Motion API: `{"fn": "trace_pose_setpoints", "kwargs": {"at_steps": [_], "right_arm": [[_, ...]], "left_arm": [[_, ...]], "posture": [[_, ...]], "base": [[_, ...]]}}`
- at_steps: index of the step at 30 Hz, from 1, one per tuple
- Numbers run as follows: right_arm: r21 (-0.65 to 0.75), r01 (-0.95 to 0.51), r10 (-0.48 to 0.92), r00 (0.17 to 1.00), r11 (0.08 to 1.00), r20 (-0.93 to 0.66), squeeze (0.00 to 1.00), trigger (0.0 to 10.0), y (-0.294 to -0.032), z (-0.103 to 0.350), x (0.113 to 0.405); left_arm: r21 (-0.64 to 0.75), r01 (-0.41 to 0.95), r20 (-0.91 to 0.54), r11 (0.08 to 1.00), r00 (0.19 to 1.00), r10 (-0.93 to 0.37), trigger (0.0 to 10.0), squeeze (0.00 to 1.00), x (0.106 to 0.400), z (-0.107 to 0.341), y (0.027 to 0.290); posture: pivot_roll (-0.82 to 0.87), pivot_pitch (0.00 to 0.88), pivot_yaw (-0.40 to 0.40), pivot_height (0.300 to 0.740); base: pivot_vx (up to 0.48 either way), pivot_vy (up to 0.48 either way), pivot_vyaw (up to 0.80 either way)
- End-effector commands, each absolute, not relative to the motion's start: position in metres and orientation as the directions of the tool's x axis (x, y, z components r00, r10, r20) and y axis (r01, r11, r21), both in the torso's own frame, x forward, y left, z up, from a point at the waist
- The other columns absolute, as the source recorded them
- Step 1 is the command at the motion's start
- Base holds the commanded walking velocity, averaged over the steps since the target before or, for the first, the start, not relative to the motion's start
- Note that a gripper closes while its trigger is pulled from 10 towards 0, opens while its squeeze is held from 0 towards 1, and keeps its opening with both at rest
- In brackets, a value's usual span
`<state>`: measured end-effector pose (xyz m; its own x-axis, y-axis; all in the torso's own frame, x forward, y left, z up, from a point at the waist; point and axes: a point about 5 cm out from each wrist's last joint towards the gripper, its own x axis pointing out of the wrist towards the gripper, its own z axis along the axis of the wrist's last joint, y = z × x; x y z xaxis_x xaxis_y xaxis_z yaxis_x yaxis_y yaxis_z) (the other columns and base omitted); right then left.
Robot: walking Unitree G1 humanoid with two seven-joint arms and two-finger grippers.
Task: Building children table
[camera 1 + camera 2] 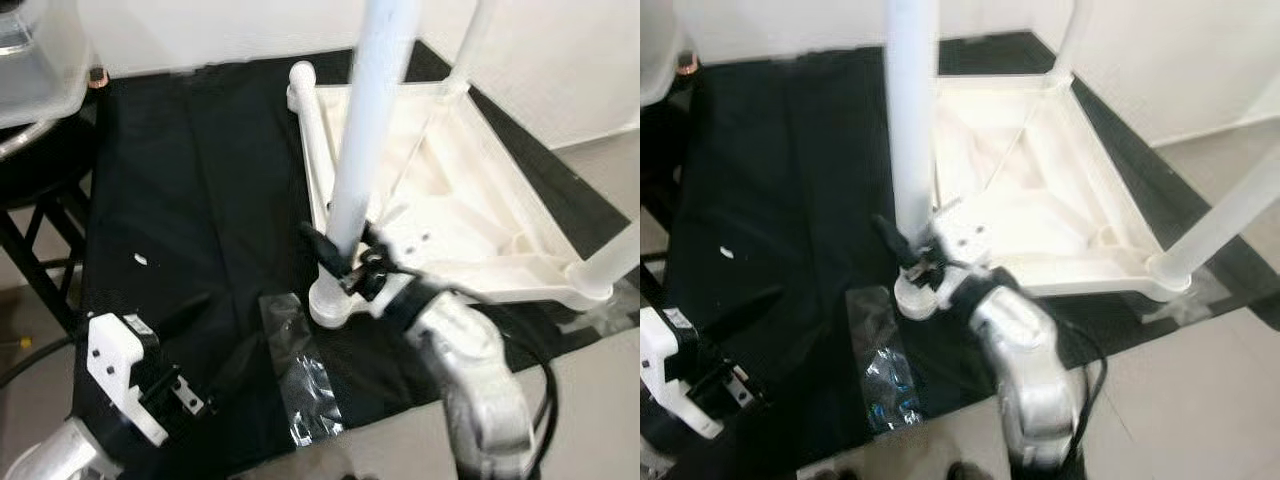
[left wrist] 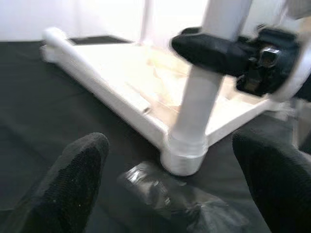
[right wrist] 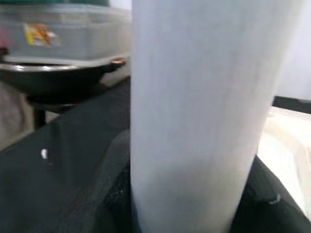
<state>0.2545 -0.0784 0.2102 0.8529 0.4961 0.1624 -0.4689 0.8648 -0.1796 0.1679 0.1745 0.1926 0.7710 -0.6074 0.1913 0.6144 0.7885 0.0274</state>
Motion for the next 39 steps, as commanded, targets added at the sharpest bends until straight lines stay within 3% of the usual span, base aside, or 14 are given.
{"fn": "trace_pose_setpoints", "kwargs": {"at_steps": [1,6,7,8,9,12,13,19,21,22,23,24,25,39], "right_arm": [[-0.233,-0.421,0.396,0.906,0.877,-0.149,0.00,0.0,-0.090,0.156,0.259],[-0.245,-0.385,0.364,0.923,0.890,-0.128,0.00,0.0,-0.090,0.163,0.269],[-0.237,-0.378,0.356,0.925,0.895,-0.131,0.00,0.5,-0.090,0.164,0.270],[-0.228,-0.377,0.356,0.926,0.898,-0.129,0.00,8.5,-0.090,0.166,0.272],[-0.195,-0.364,0.350,0.931,0.911,-0.101,0.00,10.0,-0.090,0.171,0.273],[-0.161,-0.358,0.352,0.934,0.920,-0.064,0.00,10.0,-0.090,0.178,0.276],[-0.092,-0.368,0.366,0.930,0.925,-0.039,1.00,10.0,-0.089,0.183,0.277],[-0.008,-0.488,0.486,0.868,0.873,0.097,1.00,10.0,-0.095,0.209,0.291],[-0.056,-0.641,0.643,0.758,0.765,0.104,1.00,10.0,-0.100,0.219,0.299],[-0.104,-0.707,0.715,0.696,0.699,0.073,0.83,10.0,-0.105,0.221,0.302],[-0.104,-0.707,0.715,0.696,0.699,0.073,0.83,10.0,-0.105,0.221,0.302],[-0.140,-0.759,0.770,0.636,0.636,0.045,0.10,10.0,-0.110,0.223,0.304],[-0.169,-0.795,0.809,0.587,0.582,0.029,0.00,10.0,-0.114,0.227,0.305],[-0.235,-0.934,0.963,0.268,0.269,0.037,0.00,10.0,-0.134,0.280,0.341]], "left_arm": [[0.019,0.622,0.175,0.783,0.769,-0.615,10.0,0.00,0.169,0.190,0.175],[0.024,0.624,0.181,0.781,0.765,-0.618,10.0,0.00,0.172,0.191,0.175],[0.025,0.624,0.183,0.781,0.765,-0.618,10.0,0.00,0.172,0.191,0.175],[0.027,0.625,0.183,0.780,0.764,-0.619,10.0,0.00,0.173,0.191,0.175],[0.028,0.625,0.183,0.780,0.764,-0.619,10.0,0.00,0.173,0.191,0.175],[0.029,0.625,0.183,0.780,0.764,-0.619,10.0,0.00,0.173,0.191,0.176],[0.029,0.624,0.183,0.781,0.765,-0.618,10.0,0.00,0.173,0.191,0.176],[0.028,0.625,0.183,0.780,0.764,-0.619,10.0,0.00,0.172,0.191,0.175],[0.026,0.629,0.180,0.777,0.761,-0.623,10.0,0.00,0.172,0.190,0.174],[0.025,0.632,0.180,0.775,0.760,-0.625,10.0,0.00,0.172,0.190,0.173],[0.025,0.632,0.180,0.775,0.760,-0.625,10.0,0.00,0.172,0.190,0.173],[0.023,0.634,0.180,0.773,0.758,-0.627,10.0,0.00,0.171,0.190,0.172],[0.023,0.635,0.179,0.772,0.757,-0.628,10.0,0.00,0.171,0.191,0.172],[0.022,0.622,0.162,0.783,0.770,-0.617,10.0,0.00,0.163,0.192,0.174]], "posture": [[0.09,0.228,-0.033,0.740],[0.09,0.218,-0.034,0.740],[0.09,0.217,-0.033,0.740],[0.09,0.217,-0.033,0.740],[0.09,0.217,-0.035,0.740],[0.09,0.217,-0.035,0.740],[0.09,0.220,-0.033,0.740],[0.10,0.225,-0.033,0.740],[0.10,0.231,-0.037,0.740],[0.10,0.234,-0.036,0.740],[0.10,0.234,-0.036,0.740],[0.10,0.234,-0.036,0.740],[0.11,0.241,-0.033,0.740],[0.15,0.266,-0.040,0.740]], "base": [[0.000,0.000,0.00],[0.000,0.000,0.00],[0.000,0.000,0.00],[0.000,0.000,0.00],[0.000,0.000,0.00],[0.000,0.000,0.00],[0.000,0.000,0.00],[0.000,0.000,0.00],[0.000,0.000,0.00],[0.000,0.000,0.00],[0.000,0.000,0.00],[0.000,0.000,0.00],[0.000,0.000,0.00],[0.000,0.000,0.00]]}}
